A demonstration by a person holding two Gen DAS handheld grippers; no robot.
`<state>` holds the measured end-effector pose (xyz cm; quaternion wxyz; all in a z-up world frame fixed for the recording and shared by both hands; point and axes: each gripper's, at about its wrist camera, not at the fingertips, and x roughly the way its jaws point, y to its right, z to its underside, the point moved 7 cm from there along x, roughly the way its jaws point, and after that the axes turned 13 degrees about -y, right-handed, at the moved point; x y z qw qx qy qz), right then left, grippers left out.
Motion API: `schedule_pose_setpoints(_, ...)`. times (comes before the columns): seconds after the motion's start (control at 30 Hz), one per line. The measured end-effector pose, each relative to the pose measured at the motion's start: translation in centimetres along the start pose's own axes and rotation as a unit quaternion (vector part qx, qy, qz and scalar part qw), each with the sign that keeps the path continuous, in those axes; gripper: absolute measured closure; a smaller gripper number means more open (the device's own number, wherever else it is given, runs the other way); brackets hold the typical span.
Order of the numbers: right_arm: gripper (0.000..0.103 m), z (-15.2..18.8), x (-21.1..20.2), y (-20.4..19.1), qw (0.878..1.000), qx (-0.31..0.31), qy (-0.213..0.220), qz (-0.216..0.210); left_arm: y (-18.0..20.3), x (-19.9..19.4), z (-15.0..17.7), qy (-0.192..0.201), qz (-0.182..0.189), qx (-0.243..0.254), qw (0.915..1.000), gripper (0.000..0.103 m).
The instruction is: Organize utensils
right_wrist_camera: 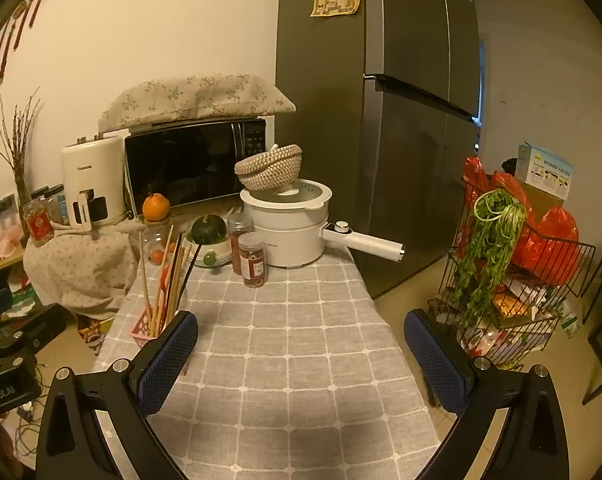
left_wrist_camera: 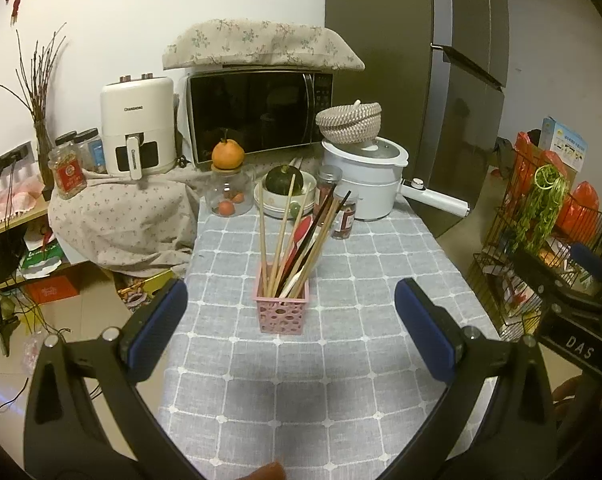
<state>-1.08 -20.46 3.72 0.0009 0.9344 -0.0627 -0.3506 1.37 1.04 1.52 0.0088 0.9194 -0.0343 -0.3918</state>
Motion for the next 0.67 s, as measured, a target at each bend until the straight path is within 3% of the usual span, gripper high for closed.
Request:
schedule_pose_setpoints(0.53, 0.000, 0.14, 0.07, -0.37, 1.000, -0.002, 0.000, -0.002, 0.06, 0.06, 0.09, -0.003, 0.002, 0.003, 1.0000, 0.000)
schedule_pose_setpoints(0.67, 0.000, 0.20, 0.09, -0.44, 1.000, -0.005, -0.003, -0.004, 0.17, 0.90, 0.90, -0.027, 0.016, 0.003, 0.9995, 0.000)
